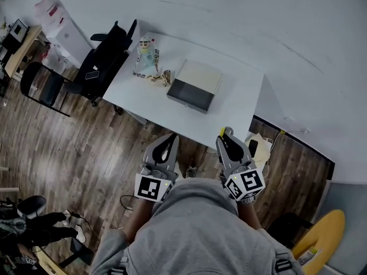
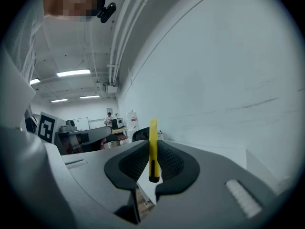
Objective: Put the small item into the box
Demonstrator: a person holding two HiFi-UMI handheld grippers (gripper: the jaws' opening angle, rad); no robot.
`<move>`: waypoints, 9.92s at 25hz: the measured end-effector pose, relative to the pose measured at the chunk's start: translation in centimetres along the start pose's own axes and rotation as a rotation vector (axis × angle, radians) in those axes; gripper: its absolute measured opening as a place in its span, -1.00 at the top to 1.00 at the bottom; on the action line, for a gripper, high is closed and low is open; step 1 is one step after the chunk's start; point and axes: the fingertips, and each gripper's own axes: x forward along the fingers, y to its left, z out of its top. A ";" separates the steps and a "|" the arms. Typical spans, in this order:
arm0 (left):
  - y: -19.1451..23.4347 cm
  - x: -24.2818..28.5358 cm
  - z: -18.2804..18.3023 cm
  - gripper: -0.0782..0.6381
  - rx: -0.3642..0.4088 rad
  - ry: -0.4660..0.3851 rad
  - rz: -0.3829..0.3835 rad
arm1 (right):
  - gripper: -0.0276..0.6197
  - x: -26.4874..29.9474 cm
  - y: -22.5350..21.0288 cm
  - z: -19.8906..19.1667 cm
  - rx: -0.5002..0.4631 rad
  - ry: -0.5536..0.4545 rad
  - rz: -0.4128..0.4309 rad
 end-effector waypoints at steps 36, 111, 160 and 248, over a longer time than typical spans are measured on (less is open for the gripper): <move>13.7 18.9 -3.4 0.77 -0.048 0.143 -0.400 | 0.69 18.8 -4.4 2.0 0.015 0.097 -0.296; 14.9 28.3 -10.9 0.77 -0.075 0.271 -0.601 | 0.69 30.5 -12.8 -23.2 -0.039 0.875 -0.246; 15.9 27.9 -12.0 0.77 -0.091 0.307 -0.598 | 0.66 30.5 -14.5 -27.7 0.039 1.062 -0.355; 14.6 23.3 -0.4 0.77 -0.013 0.030 -0.487 | 0.87 21.7 -6.3 6.5 -0.010 0.028 -0.450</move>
